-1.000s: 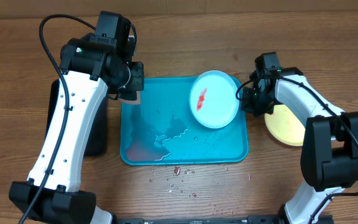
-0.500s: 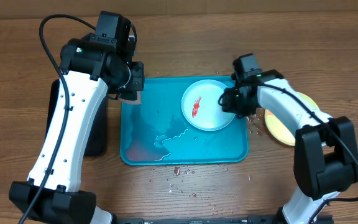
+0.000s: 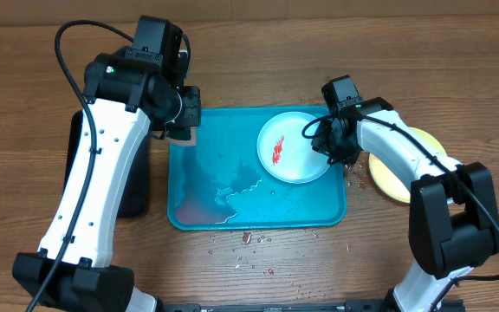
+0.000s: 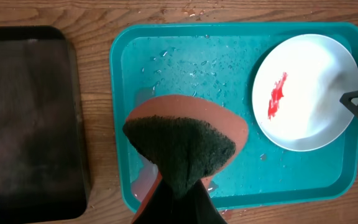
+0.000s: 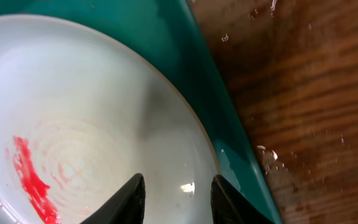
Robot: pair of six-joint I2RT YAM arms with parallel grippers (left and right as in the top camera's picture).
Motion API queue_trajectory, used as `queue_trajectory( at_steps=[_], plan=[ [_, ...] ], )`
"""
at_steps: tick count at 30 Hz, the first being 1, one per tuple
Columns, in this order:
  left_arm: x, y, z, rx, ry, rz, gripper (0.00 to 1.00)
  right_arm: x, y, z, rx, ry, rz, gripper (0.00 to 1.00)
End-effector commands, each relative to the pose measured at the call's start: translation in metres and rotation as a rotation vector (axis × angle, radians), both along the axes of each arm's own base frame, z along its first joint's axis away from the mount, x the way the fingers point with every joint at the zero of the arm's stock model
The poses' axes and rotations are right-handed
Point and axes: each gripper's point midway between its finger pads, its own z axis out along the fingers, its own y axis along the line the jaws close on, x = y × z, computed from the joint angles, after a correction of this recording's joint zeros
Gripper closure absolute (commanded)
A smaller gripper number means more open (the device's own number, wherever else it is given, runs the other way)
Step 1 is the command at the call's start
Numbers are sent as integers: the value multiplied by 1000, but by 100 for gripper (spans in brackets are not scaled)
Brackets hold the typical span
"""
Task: Clean dirty plates on tray and stack at the side
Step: 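Grasp the light-blue plate's rim and drag it toward tray center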
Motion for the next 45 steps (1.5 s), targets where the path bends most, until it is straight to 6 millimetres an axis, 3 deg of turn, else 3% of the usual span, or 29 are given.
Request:
queue_trajectory(
  at_steps=[1, 7, 10, 15, 20, 24, 32, 35, 41, 45],
  plan=[
    [-2, -5, 3, -13, -9, -11, 96, -2, 2, 15, 22, -5, 11, 67],
    [-2, -4, 3, -11, -10, -10, 96, 0, -4, 42, -15, -13, 4, 66],
    [-2, -4, 3, -10, -9, -10, 96, -5, -8, 44, -33, 10, 3, 66],
    [-2, -4, 3, -11, -10, -10, 96, -25, -16, 23, -68, 75, 1, 66],
    [-2, -4, 3, -11, -11, -10, 96, -35, -5, -5, -27, 86, 45, 67],
    [-1, -4, 3, -11, -11, -10, 96, -34, -2, -13, -17, 71, 71, 71],
    [3, -5, 5, -15, -29, -9, 95, -30, 18, -28, 63, 69, 234, 88],
    [3, -6, 5, -16, -31, -9, 96, -29, 26, -24, 100, 61, 315, 92],
    [5, -6, 6, -20, -41, -9, 96, -31, 67, -8, 125, 27, 451, 93],
    [5, -6, 6, -20, -40, -6, 96, -28, 83, -3, 139, 12, 372, 90]
  ],
)
